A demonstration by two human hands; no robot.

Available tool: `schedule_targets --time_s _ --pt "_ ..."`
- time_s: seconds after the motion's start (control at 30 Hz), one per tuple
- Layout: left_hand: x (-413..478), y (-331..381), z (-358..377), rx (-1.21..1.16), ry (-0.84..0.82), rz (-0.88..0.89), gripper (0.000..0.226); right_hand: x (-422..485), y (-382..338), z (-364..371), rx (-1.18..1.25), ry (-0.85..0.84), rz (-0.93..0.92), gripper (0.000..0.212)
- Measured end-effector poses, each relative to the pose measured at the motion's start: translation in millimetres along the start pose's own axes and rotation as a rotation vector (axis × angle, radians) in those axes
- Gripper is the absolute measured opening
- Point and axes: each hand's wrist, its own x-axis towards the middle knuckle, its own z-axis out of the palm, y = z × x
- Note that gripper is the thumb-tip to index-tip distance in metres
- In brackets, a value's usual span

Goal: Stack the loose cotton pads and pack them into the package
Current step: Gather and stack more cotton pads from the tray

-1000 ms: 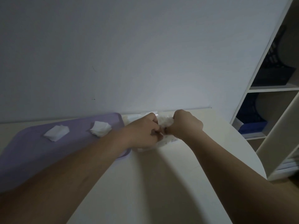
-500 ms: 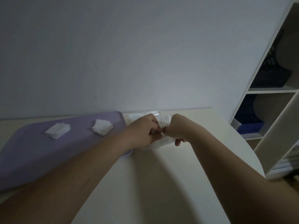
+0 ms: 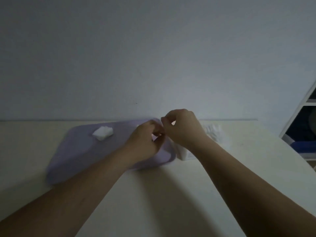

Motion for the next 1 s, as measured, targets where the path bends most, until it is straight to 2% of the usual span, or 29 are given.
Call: schedule_targets --time_s 0.07,0.1,0.23,0.3,0.4,0.5,0.67,0.7,0.8,0.87,0.9,1.0 --pt "-14.7 -31.4 -24.9 0.118 -0.022 -0.111 0.010 0.0 -14.8 36.0 0.137 -0.077 -0.027 0.022" --pt "-20.1 -48.4 -35.9 0.179 -0.036 -0.164 0.013 0.8 -19.0 53.1 0.131 -0.134 -0.035 0.023" --pt "-37.0 -105.9 -75.2 0.459 -0.116 -0.323 0.063 17.0 -25.3 112.8 -0.109 -0.317 -0.092 0.041" --pt "-38.7 -119.2 -86.0 0.477 -0.143 -0.382 0.078 25.4 -21.3 128.6 -0.241 -0.339 -0.050 0.043" --pt "-32.8 -133.6 -93.4 0.424 -0.139 -0.468 0.065 33.1 -21.2 134.3 -0.254 -0.337 0.000 0.042" --pt "-28.2 -141.7 -98.2 0.323 -0.114 -0.486 0.056 38.5 -24.0 129.8 -0.211 -0.329 -0.024 0.030" --pt "-40.3 -130.1 -92.0 0.182 -0.023 -0.306 0.013 39.4 -31.0 118.5 -0.157 -0.415 -0.089 0.010" --pt "-43.8 -127.1 -90.6 0.135 -0.031 -0.292 0.008 39.8 -30.2 118.1 -0.154 -0.426 -0.086 0.013" --pt "-50.6 -120.5 -92.0 0.053 -0.012 -0.437 0.044 42.0 -27.4 115.2 -0.142 -0.446 -0.051 0.053" --pt "-50.8 -124.4 -93.7 0.025 -0.005 -0.589 0.070 42.3 -27.3 114.9 -0.085 -0.480 0.019 0.063" --pt "-50.4 -125.8 -94.4 0.019 -0.009 -0.628 0.074 42.3 -27.3 115.7 -0.051 -0.496 0.050 0.058" --pt "-48.4 -124.7 -96.4 -0.027 -0.011 -0.627 0.057 38.6 -26.1 116.6 0.083 -0.523 0.115 0.027"
